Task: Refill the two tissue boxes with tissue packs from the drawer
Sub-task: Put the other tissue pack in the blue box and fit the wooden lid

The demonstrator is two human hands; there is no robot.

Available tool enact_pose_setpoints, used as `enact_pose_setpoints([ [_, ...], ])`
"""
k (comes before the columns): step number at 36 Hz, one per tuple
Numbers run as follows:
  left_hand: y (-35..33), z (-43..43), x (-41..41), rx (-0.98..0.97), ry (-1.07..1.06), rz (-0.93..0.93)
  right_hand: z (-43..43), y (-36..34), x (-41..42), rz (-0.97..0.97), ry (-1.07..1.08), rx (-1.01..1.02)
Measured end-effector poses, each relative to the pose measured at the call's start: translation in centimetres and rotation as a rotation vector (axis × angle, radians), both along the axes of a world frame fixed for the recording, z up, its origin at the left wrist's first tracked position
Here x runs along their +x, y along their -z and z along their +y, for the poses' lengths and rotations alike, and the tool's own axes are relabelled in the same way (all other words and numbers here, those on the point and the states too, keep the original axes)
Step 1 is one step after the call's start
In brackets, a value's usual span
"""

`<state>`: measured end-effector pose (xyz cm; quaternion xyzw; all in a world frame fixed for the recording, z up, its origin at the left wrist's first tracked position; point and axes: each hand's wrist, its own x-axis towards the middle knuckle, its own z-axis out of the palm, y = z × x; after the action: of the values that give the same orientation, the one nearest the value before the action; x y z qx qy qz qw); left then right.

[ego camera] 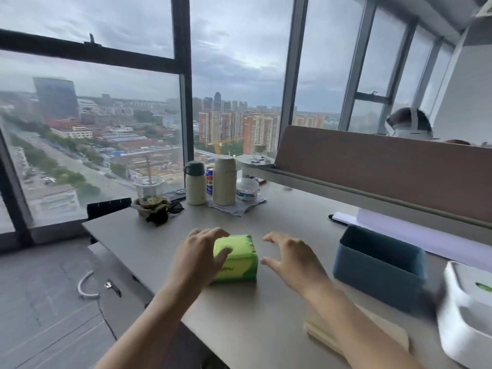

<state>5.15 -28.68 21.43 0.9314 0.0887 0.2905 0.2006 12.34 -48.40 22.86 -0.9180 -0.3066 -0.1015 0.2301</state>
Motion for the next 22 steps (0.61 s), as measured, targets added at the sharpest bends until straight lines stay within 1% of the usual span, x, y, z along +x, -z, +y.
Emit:
enact_pose_setpoints([
  [2,0.6,1.2,-0.4,0.007,-0.039,0.031,1.7,0.5,0.0,0.052,-0.017,-0.019],
  [5,2.0,2.6,-1.0,-0.01,-0.11,0.224,3.6,1.5,0.1,0.132,-0.015,-0.043],
  [7,2.8,3.3,-1.0,-0.07,-0.129,0.35,4.6,2.2,0.2,0.177,0.0,-0.023],
  [9,3.5,3.6,-0.9,-0.159,-0.104,0.375,5.3,2.9,0.3,0.205,0.012,0.006],
  [11,3.9,3.6,-0.8,-0.208,-0.082,0.325,5.7,3.2,0.4,0.208,0.016,0.035],
  [14,3.7,3.1,-0.5,-0.197,-0.073,0.229,5.7,3.1,0.4,0.178,0.02,0.08],
  [18,2.8,2.0,0.4,-0.24,-0.032,0.084,4.6,2.1,0.7,0.131,0.047,0.158],
  [22,1.1,0.1,2.2,-0.196,-0.003,-0.033,2.0,-0.2,1.1,0.026,0.078,0.24],
])
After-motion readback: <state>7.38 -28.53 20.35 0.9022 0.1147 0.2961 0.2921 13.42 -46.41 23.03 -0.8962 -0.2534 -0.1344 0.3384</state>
